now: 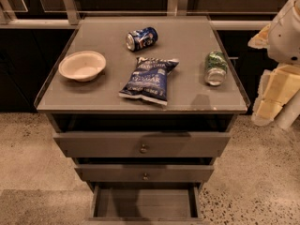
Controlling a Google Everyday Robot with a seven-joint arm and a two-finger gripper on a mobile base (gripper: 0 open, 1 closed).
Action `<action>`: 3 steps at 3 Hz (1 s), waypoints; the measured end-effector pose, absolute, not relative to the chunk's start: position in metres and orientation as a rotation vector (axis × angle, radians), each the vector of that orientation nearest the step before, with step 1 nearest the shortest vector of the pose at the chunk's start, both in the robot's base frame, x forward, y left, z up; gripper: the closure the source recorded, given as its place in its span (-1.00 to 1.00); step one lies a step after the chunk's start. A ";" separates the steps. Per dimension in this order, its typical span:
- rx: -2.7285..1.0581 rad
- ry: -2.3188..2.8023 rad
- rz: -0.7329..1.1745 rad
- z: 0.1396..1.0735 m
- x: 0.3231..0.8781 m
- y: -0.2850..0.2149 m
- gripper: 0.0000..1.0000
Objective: Place blue chip bag into bottom drawer
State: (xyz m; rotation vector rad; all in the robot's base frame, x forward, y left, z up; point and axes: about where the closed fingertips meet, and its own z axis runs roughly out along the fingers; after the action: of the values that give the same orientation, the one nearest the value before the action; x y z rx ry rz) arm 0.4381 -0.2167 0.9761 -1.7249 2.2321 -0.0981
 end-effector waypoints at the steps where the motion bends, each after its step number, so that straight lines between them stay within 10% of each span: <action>1: -1.725 2.232 -0.098 0.976 0.438 -0.217 -1.00; 3: -1.797 2.115 -0.022 0.974 0.480 -0.180 -1.00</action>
Offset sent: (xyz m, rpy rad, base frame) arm 0.0205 0.0136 -0.0024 0.0141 0.0130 0.0418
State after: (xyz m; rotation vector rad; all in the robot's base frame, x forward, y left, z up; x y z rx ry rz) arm 0.4800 -0.1800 0.9735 -1.7968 2.1154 -0.0219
